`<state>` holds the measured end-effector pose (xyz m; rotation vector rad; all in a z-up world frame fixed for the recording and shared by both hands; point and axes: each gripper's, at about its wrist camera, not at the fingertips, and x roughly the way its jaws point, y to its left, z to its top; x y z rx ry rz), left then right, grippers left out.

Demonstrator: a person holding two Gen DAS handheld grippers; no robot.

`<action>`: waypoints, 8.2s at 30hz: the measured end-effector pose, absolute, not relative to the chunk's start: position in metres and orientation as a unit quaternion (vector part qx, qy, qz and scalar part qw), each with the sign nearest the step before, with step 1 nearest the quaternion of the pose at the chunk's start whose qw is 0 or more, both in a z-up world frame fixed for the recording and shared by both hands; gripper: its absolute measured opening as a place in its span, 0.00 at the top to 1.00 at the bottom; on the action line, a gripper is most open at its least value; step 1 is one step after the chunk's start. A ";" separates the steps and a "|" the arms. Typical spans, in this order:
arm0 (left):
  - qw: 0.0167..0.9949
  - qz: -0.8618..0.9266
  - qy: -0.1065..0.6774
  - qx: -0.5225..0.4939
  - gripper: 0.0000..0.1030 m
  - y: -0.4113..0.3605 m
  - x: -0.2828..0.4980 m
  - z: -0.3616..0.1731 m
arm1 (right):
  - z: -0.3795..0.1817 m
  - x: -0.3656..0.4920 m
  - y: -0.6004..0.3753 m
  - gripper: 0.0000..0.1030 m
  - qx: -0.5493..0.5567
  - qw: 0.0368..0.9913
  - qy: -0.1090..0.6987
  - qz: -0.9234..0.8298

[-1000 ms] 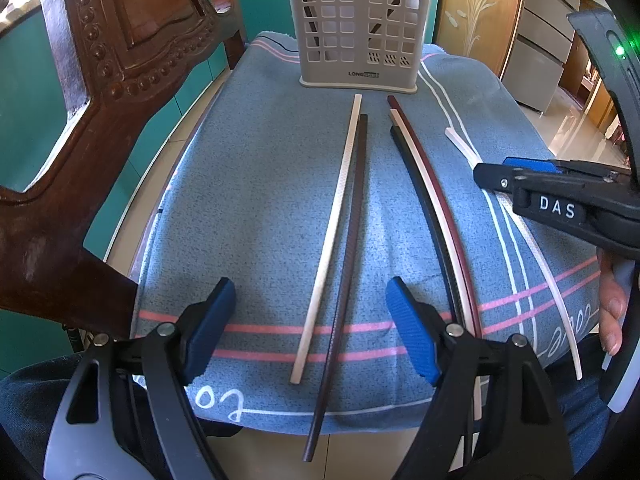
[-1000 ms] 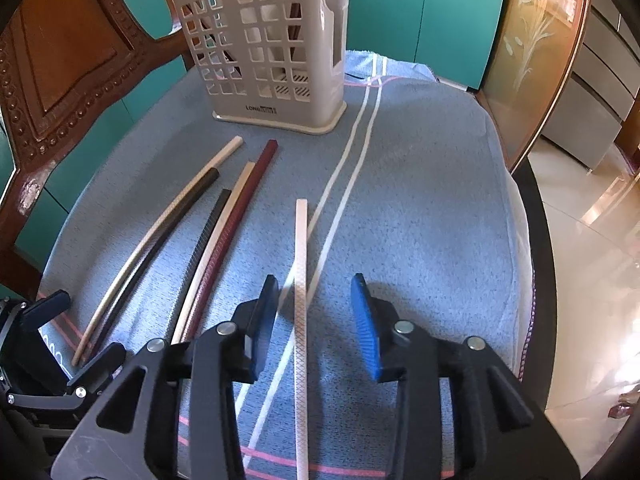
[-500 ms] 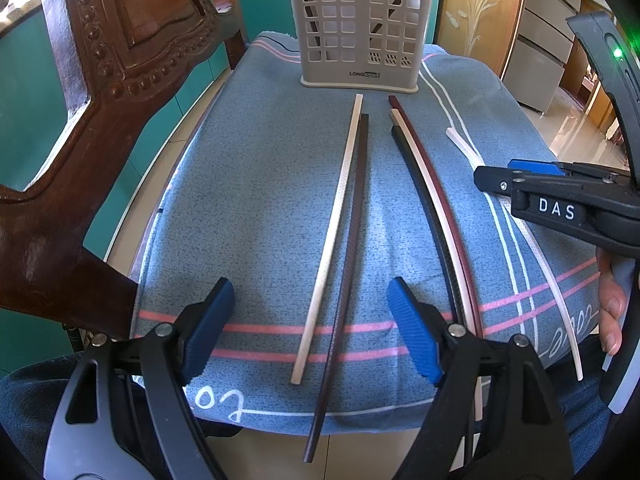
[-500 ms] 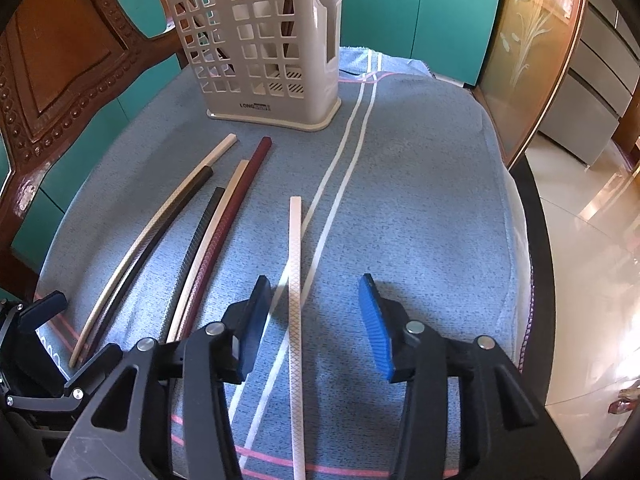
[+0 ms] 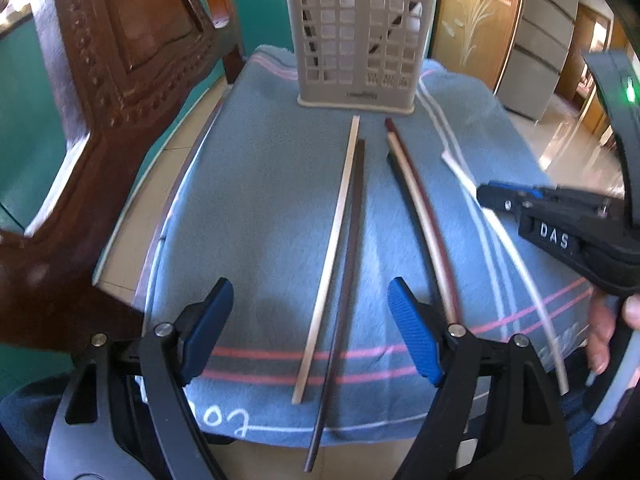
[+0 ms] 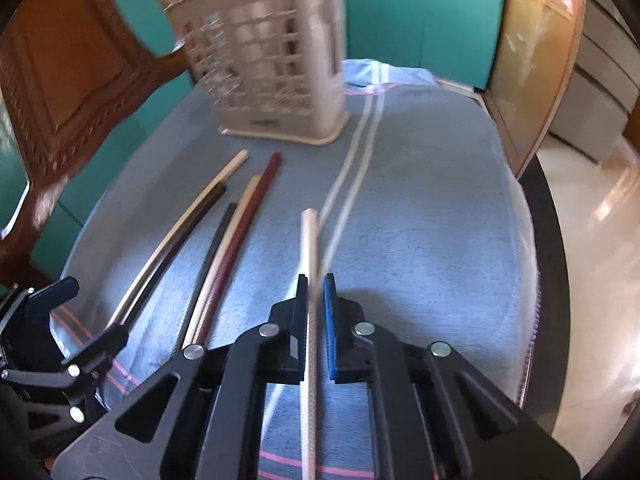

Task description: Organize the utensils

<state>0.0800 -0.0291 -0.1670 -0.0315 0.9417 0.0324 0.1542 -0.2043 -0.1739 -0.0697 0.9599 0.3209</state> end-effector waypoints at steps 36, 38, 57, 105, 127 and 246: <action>0.861 -0.023 0.508 0.014 0.93 -0.036 0.241 -0.174 | -0.174 0.158 -0.201 0.94 -0.065 0.880 0.444 0.154; 0.874 -0.027 0.485 0.010 0.93 -0.033 0.226 -0.156 | -0.158 0.155 -0.209 0.94 -0.042 0.889 0.426 0.161; 0.964 -0.080 0.253 0.001 0.93 -0.013 0.124 0.097 | 0.087 0.117 -0.216 0.94 0.000 0.958 0.195 0.212; 0.901 -0.041 0.426 -0.070 0.76 0.002 0.066 -0.104 | -0.188 0.265 -0.125 0.91 0.020 0.866 0.491 0.089; 0.874 -0.057 0.478 -0.062 0.70 -0.013 0.101 -0.142 | -0.187 0.205 -0.199 0.89 -0.046 0.856 0.495 0.140; 0.917 -0.050 0.396 0.002 0.29 -0.034 0.022 -0.125 | -0.180 0.198 -0.123 0.89 -0.049 0.867 0.481 0.123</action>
